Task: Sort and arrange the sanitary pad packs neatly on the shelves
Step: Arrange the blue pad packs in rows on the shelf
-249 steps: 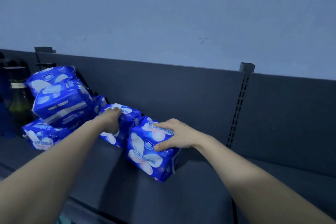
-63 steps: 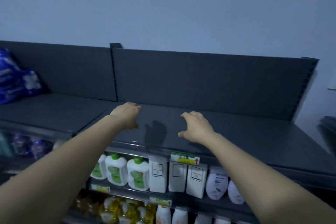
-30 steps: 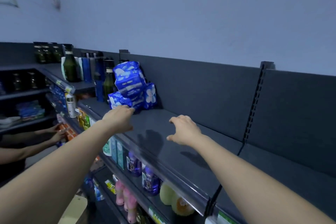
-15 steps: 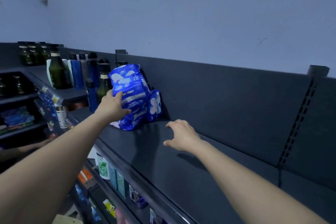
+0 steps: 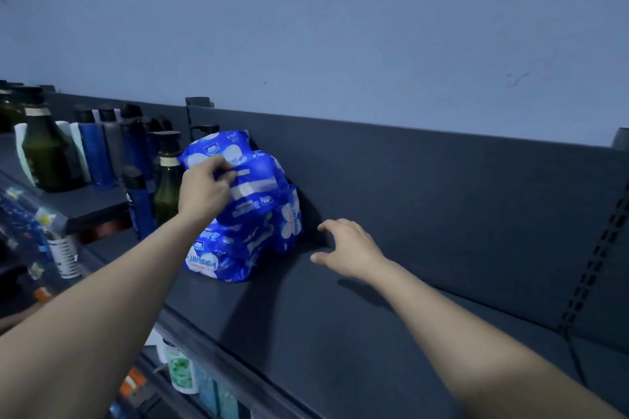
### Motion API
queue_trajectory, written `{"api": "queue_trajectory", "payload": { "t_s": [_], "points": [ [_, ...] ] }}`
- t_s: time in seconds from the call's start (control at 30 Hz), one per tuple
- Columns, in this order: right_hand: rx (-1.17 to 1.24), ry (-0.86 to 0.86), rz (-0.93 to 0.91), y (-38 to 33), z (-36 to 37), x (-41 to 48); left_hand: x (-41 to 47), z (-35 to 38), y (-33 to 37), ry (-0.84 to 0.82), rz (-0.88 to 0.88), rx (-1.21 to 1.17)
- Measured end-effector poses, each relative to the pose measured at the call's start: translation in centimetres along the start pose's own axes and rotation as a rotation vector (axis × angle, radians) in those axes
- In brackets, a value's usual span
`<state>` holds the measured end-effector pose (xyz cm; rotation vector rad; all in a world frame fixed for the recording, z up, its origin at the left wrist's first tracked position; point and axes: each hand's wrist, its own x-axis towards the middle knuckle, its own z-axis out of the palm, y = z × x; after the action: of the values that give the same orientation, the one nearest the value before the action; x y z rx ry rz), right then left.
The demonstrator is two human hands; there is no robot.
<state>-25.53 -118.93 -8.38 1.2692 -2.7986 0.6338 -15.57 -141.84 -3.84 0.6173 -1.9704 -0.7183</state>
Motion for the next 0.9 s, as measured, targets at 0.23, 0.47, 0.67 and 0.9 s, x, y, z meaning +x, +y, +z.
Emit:
{"api": "queue_trajectory", "payload": {
  "t_s": [0.23, 0.47, 0.67, 0.9],
  "points": [
    [0.387, 0.190, -0.067, 0.4, -1.0, 0.6, 0.7, 0.9, 0.4, -0.325, -0.316, -0.587],
    [0.711, 0.320, -0.056, 2.4, -1.5, 0.0, -1.9, 4.8, -0.9, -0.531, -0.502, -0.664],
    [0.346, 0.470, 0.088, 5.0, -2.1, -1.6, -1.4, 7.7, -0.7, -0.336, -0.026, 0.024],
    [0.160, 0.400, 0.249, 7.9, -1.8, -2.7, -0.6, 9.9, -3.2, -0.562, 0.108, 0.438]
  ]
}}
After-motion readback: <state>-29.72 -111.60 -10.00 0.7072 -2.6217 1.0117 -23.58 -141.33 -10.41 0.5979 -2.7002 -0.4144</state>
